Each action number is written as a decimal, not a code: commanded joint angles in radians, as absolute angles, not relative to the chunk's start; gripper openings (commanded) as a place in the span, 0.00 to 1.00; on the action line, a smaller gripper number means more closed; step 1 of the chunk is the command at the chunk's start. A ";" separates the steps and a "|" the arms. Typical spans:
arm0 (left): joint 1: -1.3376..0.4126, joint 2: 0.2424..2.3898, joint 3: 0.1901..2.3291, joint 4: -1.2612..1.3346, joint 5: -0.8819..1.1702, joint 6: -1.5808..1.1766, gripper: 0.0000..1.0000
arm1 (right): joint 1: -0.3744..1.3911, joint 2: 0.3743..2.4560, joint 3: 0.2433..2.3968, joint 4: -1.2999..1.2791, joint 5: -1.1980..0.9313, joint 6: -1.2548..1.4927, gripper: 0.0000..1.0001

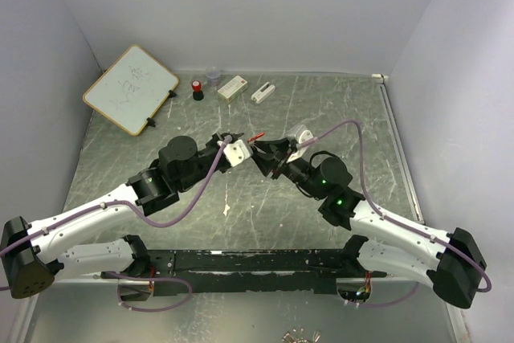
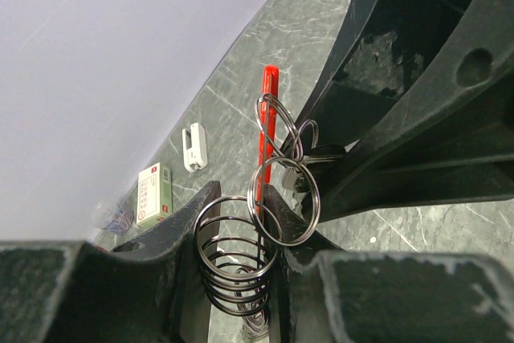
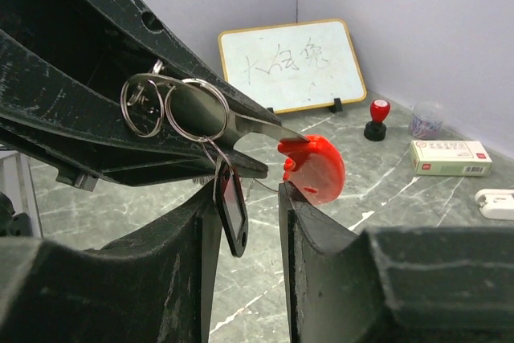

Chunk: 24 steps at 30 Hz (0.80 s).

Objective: Remove the keys from the keyring

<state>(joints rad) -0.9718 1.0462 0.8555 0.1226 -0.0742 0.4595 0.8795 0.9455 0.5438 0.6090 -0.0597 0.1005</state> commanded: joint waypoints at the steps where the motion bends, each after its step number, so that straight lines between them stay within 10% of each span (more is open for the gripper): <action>1: -0.979 1.040 0.870 0.169 -0.067 0.451 0.07 | 0.889 0.961 0.567 0.645 -0.058 0.113 0.33; 17: -0.979 1.070 0.851 0.197 -0.106 0.457 0.07 | 0.901 0.964 0.608 0.624 -0.060 0.109 0.29; 24: -0.979 1.058 0.846 0.218 -0.131 0.457 0.07 | 0.904 0.956 0.634 0.550 -0.060 0.107 0.00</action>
